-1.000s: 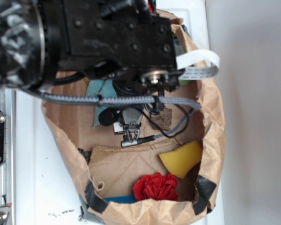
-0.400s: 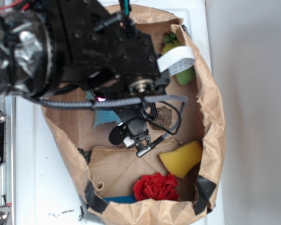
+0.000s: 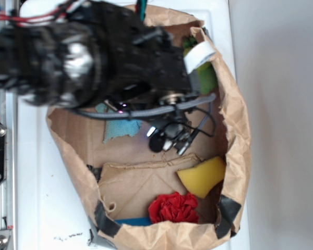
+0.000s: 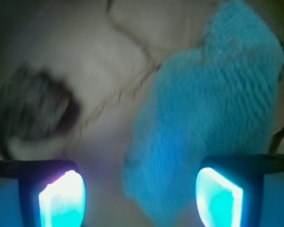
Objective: Grab the blue cloth.
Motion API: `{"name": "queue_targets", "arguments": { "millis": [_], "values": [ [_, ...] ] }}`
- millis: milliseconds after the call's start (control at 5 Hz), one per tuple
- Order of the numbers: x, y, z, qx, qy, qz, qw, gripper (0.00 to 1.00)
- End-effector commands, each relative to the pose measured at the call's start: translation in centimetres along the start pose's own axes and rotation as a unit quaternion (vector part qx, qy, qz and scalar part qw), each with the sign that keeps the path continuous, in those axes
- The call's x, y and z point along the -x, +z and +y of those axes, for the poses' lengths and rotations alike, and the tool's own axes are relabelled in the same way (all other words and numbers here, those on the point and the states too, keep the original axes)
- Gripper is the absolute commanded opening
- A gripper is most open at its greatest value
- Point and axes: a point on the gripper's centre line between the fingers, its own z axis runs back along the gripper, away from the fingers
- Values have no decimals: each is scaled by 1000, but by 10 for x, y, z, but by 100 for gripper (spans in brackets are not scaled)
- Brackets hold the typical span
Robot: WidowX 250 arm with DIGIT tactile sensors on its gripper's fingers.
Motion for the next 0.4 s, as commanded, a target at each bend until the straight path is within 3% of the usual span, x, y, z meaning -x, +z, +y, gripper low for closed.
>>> {"name": "queue_targets", "arguments": {
  "millis": [0, 200],
  "values": [
    [-17, 8, -7, 19, 38, -24, 999, 100],
    [-16, 9, -5, 24, 45, -36, 998, 100]
  ]
}}
